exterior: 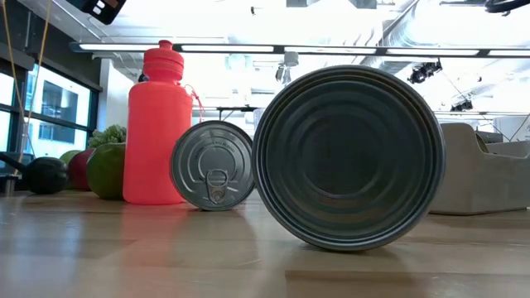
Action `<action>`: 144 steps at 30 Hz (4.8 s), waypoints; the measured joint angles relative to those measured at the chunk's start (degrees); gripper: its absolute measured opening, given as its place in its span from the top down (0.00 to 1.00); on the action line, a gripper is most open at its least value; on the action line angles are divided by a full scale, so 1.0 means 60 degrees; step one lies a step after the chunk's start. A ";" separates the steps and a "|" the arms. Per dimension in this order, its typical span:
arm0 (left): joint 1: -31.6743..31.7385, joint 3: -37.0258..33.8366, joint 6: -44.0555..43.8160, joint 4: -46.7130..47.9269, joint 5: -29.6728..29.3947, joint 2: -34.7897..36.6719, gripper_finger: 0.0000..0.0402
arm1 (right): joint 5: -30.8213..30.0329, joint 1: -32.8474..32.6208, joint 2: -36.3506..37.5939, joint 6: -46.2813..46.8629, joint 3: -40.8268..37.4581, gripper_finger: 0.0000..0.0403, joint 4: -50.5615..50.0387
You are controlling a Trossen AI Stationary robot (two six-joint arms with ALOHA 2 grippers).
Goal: Pick & Place Food Item
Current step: Put the right green tuna can into the gray bin
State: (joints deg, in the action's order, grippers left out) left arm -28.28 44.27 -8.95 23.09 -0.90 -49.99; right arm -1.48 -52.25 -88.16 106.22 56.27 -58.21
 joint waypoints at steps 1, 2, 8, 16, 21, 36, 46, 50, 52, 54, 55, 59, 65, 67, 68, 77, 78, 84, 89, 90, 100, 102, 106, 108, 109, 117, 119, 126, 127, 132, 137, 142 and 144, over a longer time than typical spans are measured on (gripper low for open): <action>0.0001 0.0002 0.0000 0.0000 0.0001 -0.0001 0.39 | -0.0001 0.0000 0.0000 -0.0033 0.0000 0.01 0.0001; -0.0001 0.0002 0.0000 0.0002 0.0001 0.0003 0.39 | -0.0003 0.0000 0.0000 -0.0087 0.0000 0.01 -0.0002; 0.0001 0.0002 0.0000 0.0000 0.0001 0.0001 0.39 | 0.0020 0.0000 -0.0209 -0.0452 0.0000 0.01 0.0030; 0.0000 0.0001 0.0000 0.0000 0.0003 0.0002 0.39 | 0.0020 0.0000 -0.0523 -0.0688 -0.0007 0.01 0.0162; -0.0003 0.0000 0.0000 0.0000 -0.0001 0.0000 0.39 | 0.0023 0.0000 -0.0626 -0.0735 -0.0007 0.01 0.0144; -0.0002 0.0000 0.0000 0.0001 -0.0001 0.0001 0.39 | 0.0131 -0.0088 -0.0601 -0.0794 -0.0618 0.01 0.0888; 0.0001 0.0001 0.0000 0.0002 0.0003 0.0002 0.39 | 0.0060 -0.0164 -0.0593 -0.0784 -0.0892 0.01 0.1179; 0.0001 0.0000 0.0000 0.0003 -0.0001 0.0000 0.39 | 0.0044 -0.0168 -0.0522 -0.0794 -0.1214 0.01 0.1584; 0.0001 0.0000 0.0000 0.0000 0.0002 0.0003 0.39 | -0.0041 -0.0168 -0.0638 -0.0855 -0.1353 0.01 0.2035; -0.0002 0.0004 0.0000 0.0007 0.0002 0.0003 0.39 | -0.0035 -0.0168 -0.0639 -0.0962 -0.1414 0.01 0.2172; -0.0003 0.0000 0.0000 -0.0005 0.0000 0.0002 0.39 | -0.0047 -0.0164 -0.0638 -0.0986 -0.1446 0.01 0.2223; -0.0002 0.0004 0.0000 -0.0090 0.0003 -0.0001 0.39 | -0.0020 -0.0171 -0.0601 -0.1020 -0.1672 0.01 0.2578; 0.0000 0.0000 0.0000 -0.0091 -0.0001 0.0002 0.39 | -0.0169 -0.0178 -0.0586 -0.0944 -0.1683 0.01 0.2542; -0.0001 0.0000 0.0000 -0.0087 0.0000 0.0001 0.39 | -0.0183 -0.0178 -0.0586 -0.0799 -0.1683 0.01 0.2506; -0.0001 0.0001 0.0000 -0.0089 0.0000 0.0002 0.39 | -0.0214 -0.0178 -0.0586 -0.0673 -0.1683 0.01 0.2493; 0.0000 0.0000 0.0000 -0.0081 -0.0001 0.0003 0.39 | -0.1019 -0.0439 -0.0587 -0.0613 -0.1684 0.01 0.2239; 0.0001 0.0000 0.0000 -0.0083 -0.0001 0.0000 0.39 | -0.1207 -0.0512 -0.0594 -0.0553 -0.1687 0.01 0.2234; -0.0001 0.0001 0.0000 -0.0073 0.0000 0.0001 0.39 | -0.1574 -0.0601 -0.0601 -0.0299 -0.1701 0.05 0.2099; -0.0003 0.0000 0.0000 -0.0073 -0.0001 0.0003 0.39 | -0.2128 -0.0568 -0.0600 -0.0175 -0.1723 0.08 0.2035; 0.0001 0.0000 0.0000 -0.0073 -0.0001 0.0003 0.39 | -0.2259 -0.0568 -0.0594 -0.0175 -0.1727 0.08 0.2035; 0.0001 0.0000 0.0000 -0.0076 -0.0001 0.0003 0.39 | -0.3526 -0.0597 -0.0335 -0.0175 -0.1749 0.08 0.2009; -0.0003 0.0000 0.0000 -0.0076 0.0002 0.0003 0.39 | -0.3523 -0.0597 -0.0258 -0.0166 -0.1749 0.08 0.1988; -0.0003 0.0002 0.0000 -0.0076 0.0001 0.0001 0.39 | -0.3517 -0.0601 -0.0164 -0.0150 -0.1730 0.08 0.1918; -0.0003 0.0000 0.0000 -0.0076 -0.0001 0.0002 0.39 | -0.3730 -0.0605 -0.0155 -0.0220 -0.1598 0.08 0.1640; -0.0003 0.0000 0.0000 -0.0076 -0.0001 0.0003 0.39 | -0.3904 -0.0605 -0.0106 -0.0261 -0.1488 0.08 0.1420; -0.0003 0.0001 0.0000 -0.0076 0.0000 0.0001 0.39 | -0.6082 -0.0594 0.0539 -0.0866 -0.0291 0.08 -0.0208; 0.0000 0.0000 0.0000 -0.0076 0.0000 0.0002 0.39 | -0.6876 -0.0576 0.0599 -0.1232 -0.0018 0.08 -0.0260; 0.0000 0.0000 0.0000 -0.0080 -0.0001 0.0001 0.39 | -0.9863 -0.0520 0.0616 -0.1923 0.0343 0.08 -0.0252; 0.0001 0.0002 0.0000 -0.0080 0.0001 0.0002 0.39 | -1.0089 -0.0454 0.0607 -0.1890 0.0298 0.08 -0.0250; -0.0003 0.0000 0.0000 -0.0080 -0.0001 0.0003 0.39 | -1.0496 0.0056 0.0408 -0.1484 -0.0066 0.08 -0.0217; -0.0001 0.0002 0.0000 -0.0080 0.0002 0.0002 0.39 | -0.9788 0.0404 0.0306 -0.0906 -0.0448 0.08 -0.0246; -0.0003 0.0003 0.0000 -0.0080 -0.0001 0.0003 0.39 | -0.9394 0.0145 0.0306 -0.0103 -0.0492 0.08 -0.0537; -0.0001 0.0001 0.0000 -0.0080 -0.0001 0.0001 0.39 | -0.9210 0.0140 0.0294 0.0226 -0.0498 0.08 -0.0914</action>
State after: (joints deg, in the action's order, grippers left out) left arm -28.29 44.28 -8.95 22.61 -0.91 -49.99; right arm -56.74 -51.41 -86.40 107.57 53.28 -63.69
